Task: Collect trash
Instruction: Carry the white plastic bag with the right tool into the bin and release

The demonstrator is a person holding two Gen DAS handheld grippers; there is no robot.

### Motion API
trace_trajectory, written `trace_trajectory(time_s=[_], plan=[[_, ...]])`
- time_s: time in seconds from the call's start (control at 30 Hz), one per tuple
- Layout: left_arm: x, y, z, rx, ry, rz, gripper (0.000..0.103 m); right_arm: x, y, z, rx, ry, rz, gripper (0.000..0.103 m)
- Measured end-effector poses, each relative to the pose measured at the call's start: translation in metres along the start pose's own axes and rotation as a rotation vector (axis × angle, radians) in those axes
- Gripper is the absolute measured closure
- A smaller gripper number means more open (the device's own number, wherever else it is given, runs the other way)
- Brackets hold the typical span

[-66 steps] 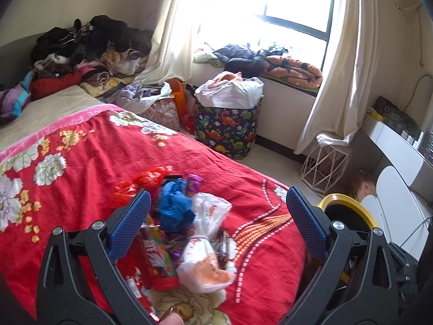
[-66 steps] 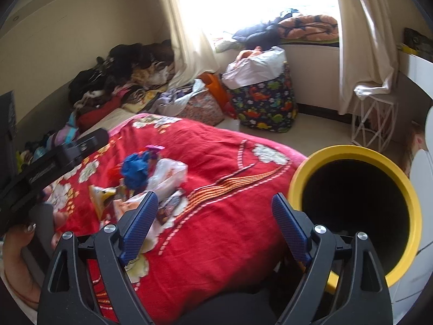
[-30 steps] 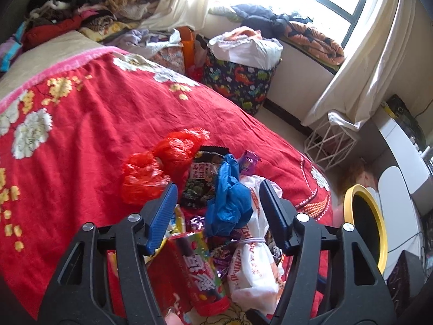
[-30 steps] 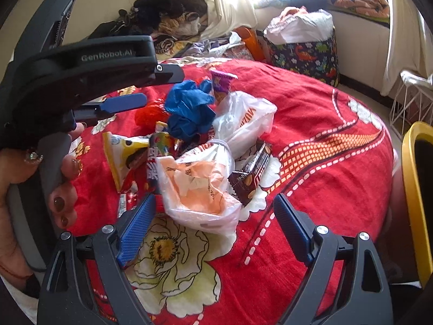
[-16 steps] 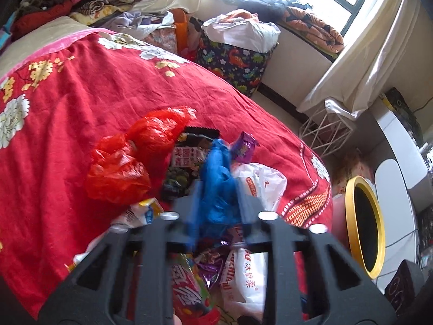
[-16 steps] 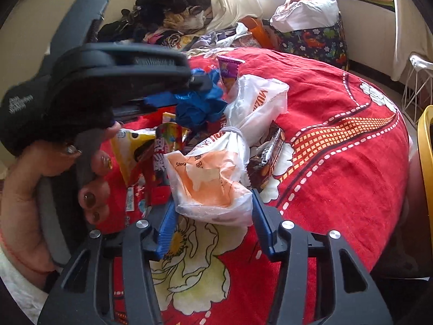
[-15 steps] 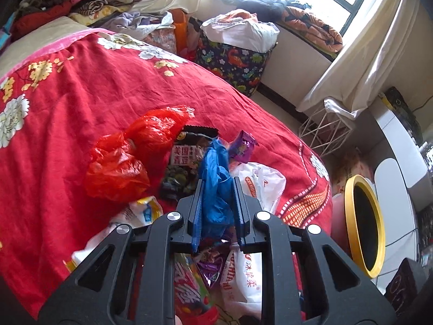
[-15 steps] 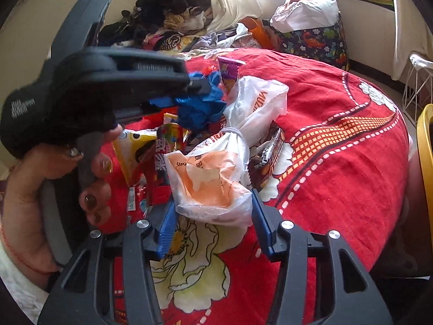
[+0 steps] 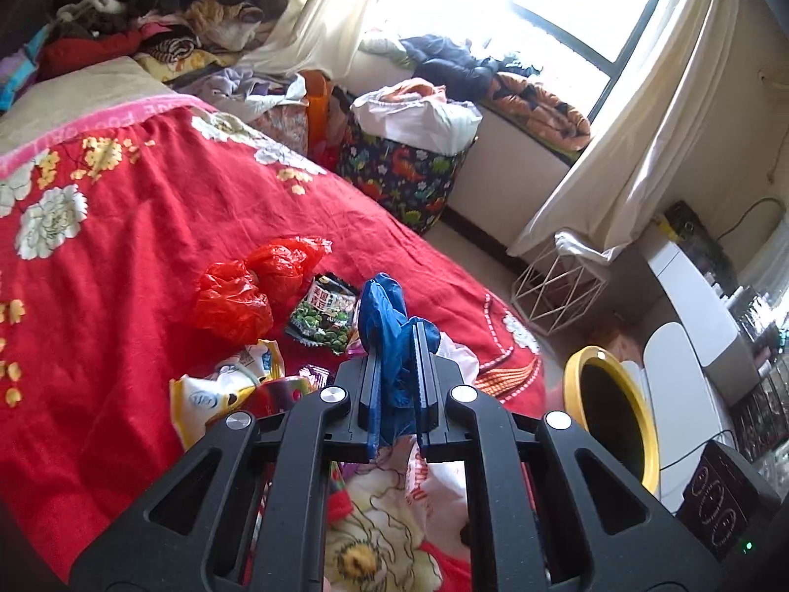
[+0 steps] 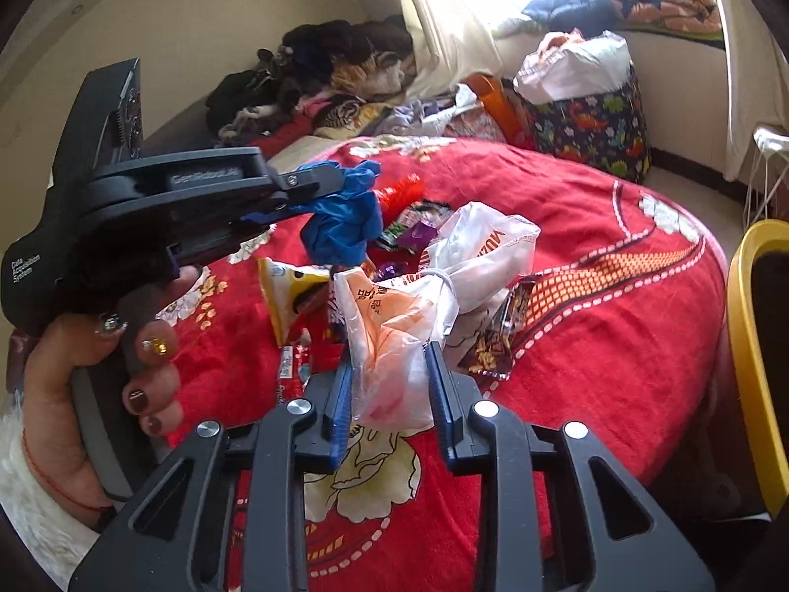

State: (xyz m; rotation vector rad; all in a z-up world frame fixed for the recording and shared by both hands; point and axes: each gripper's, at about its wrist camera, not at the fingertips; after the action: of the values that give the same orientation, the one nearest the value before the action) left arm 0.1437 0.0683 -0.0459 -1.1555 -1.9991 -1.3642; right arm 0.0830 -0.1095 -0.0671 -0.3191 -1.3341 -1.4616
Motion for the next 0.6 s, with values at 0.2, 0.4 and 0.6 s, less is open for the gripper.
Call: trace_trajectory(time_s=[0.2, 0.4, 0.6], plan=[[0.02, -0.006, -0.008, -0.015, 0.01, -0.026, 0.097, 0.011, 0.0, 0.001, 0.03, -0.006, -0.031, 0.079], [0.028, -0.008, -0.013, -0.027, 0.013, -0.038, 0.097, 0.023, -0.002, -0.001, 0.043, -0.021, -0.061, 0.079], [0.033, -0.011, -0.015, -0.032, 0.009, -0.039, 0.097, 0.033, -0.003, -0.005, 0.038, -0.039, -0.084, 0.08]])
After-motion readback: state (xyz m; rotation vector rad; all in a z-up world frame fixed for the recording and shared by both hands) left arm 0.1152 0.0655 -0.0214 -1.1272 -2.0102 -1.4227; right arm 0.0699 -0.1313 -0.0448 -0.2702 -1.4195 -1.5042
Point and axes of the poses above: each gripper's, at about its wrist camera, not at the fingertips, and x roughly against the way its jaws point, z to its left, y to its top, and after that the axes turned 15 degrees about z, right-handed
